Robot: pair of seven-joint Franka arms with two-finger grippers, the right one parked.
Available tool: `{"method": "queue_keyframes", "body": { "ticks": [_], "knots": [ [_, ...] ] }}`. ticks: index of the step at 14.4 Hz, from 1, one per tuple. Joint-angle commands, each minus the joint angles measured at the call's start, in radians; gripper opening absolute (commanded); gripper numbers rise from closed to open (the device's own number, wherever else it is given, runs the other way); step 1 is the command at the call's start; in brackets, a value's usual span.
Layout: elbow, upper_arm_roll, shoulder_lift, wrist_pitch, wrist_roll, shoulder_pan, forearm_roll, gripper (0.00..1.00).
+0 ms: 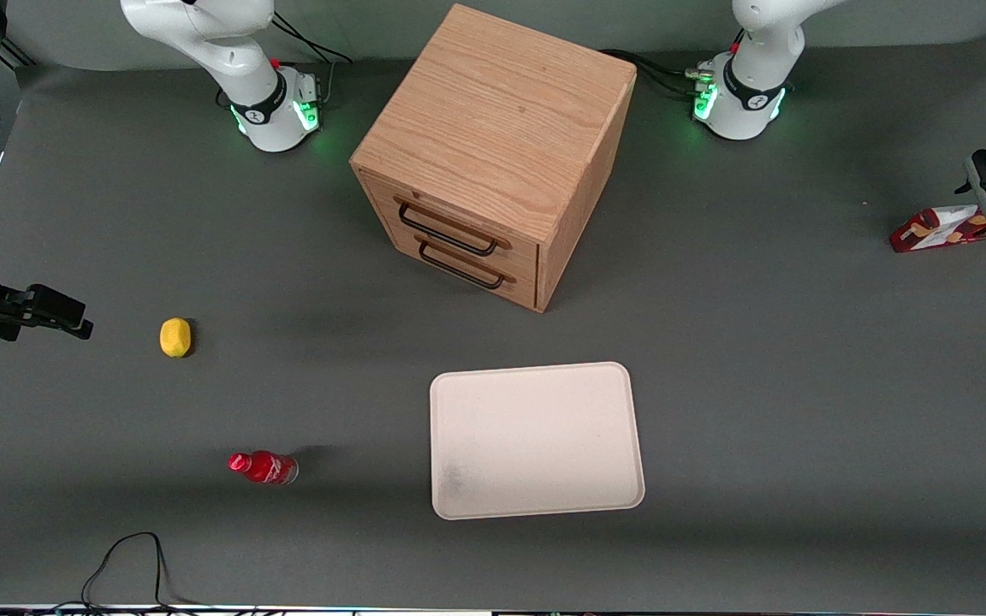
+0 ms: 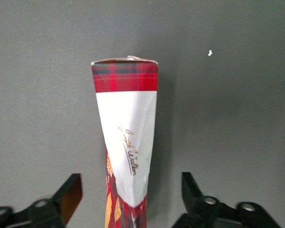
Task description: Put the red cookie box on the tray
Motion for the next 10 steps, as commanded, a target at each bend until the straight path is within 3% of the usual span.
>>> {"method": "queue_keyframes", "body": {
  "ticks": [1,2,8,10],
  "knots": [
    [0.000,-0.003,0.016,0.029,0.024,0.002,-0.036,0.12],
    [0.000,-0.003,0.016,0.023,0.021,-0.001,-0.036,0.00],
    [0.007,-0.006,0.013,0.014,0.004,-0.006,-0.035,0.00],
    [0.012,-0.007,0.007,-0.014,-0.091,-0.020,-0.036,0.00]
  ]
}}
